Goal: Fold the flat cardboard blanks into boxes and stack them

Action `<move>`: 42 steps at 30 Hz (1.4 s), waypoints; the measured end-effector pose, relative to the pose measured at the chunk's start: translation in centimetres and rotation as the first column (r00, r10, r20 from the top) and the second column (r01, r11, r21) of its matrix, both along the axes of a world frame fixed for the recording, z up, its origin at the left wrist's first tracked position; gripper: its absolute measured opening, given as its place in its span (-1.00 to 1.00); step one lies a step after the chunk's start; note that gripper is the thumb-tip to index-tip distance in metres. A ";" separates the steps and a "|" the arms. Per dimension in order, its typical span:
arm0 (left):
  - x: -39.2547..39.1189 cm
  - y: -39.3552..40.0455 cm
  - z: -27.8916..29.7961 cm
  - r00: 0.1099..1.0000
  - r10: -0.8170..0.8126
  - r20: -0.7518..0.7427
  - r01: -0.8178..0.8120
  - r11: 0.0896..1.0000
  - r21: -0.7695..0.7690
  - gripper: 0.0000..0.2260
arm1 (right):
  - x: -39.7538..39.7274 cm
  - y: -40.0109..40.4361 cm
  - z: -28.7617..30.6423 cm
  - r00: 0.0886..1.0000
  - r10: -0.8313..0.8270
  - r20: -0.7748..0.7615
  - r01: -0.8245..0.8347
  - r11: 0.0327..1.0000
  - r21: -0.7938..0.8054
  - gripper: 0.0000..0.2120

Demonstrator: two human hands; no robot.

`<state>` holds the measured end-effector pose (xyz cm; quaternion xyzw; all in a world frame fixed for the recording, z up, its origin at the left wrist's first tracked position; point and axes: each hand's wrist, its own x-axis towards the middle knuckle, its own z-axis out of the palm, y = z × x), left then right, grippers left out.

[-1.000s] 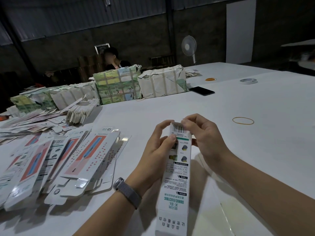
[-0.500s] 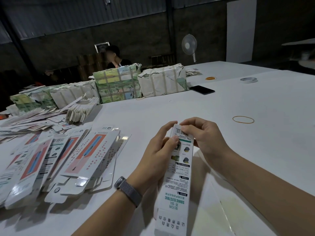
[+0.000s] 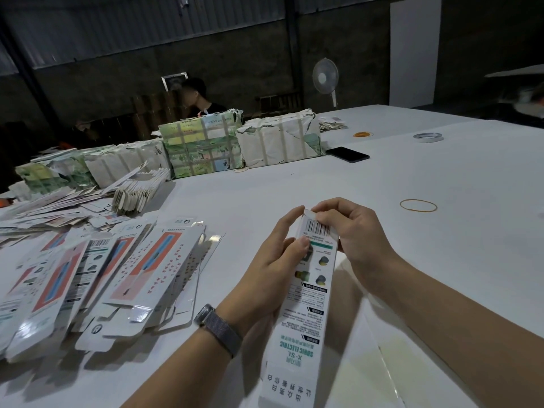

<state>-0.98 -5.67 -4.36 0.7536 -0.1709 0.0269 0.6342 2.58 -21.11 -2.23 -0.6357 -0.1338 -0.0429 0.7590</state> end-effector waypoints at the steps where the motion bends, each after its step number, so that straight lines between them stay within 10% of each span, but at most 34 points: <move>1: 0.0 0.0 0.0 1.000 -0.003 0.001 0.003 1.000 0.004 -0.55 | 0.1 0.0 0.0 1.000 0.004 0.002 -0.004 1.000 -0.005 -0.69; 42: 0.2 0.6 0.6 0.981 0.143 0.131 -0.132 0.987 -0.088 -0.73 | 0.2 0.2 -0.6 0.991 0.135 0.017 -0.136 0.988 0.077 -0.95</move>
